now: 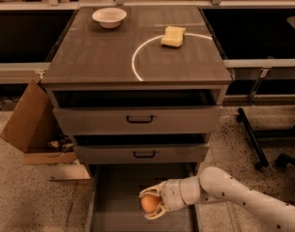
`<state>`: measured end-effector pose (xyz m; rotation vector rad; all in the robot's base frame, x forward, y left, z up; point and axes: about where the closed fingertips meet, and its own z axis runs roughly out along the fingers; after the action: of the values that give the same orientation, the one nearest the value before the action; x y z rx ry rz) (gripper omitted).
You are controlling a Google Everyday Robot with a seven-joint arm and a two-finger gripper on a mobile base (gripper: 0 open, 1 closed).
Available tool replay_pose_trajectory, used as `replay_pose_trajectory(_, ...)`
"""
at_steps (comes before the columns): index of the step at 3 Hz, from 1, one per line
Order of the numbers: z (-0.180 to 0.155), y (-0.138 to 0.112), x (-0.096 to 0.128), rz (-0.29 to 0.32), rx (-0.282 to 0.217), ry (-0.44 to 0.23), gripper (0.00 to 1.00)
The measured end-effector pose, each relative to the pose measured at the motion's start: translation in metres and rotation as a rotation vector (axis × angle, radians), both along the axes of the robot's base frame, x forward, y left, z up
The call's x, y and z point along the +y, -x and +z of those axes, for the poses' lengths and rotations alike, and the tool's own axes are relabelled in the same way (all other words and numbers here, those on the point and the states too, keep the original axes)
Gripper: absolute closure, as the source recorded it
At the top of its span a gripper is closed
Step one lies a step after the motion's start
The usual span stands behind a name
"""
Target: Pick orange from bottom drawer and place on counter
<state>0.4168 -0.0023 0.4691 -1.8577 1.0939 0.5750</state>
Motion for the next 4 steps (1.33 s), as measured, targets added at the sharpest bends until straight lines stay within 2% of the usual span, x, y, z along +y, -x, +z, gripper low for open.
replay_pose_trajectory(1, 0.028, -0.018, -0.007, 0.004, -0.034, -0.012, 1.0)
replay_pose_trajectory(2, 0.081, -0.048, -0.028, -0.021, -0.105, -0.011, 1.0)
replay_pose_trajectory(3, 0.166, -0.082, -0.059, -0.057, -0.248, 0.002, 1.0)
replay_pose_trajectory(4, 0.166, -0.082, -0.059, -0.057, -0.248, 0.002, 1.0)
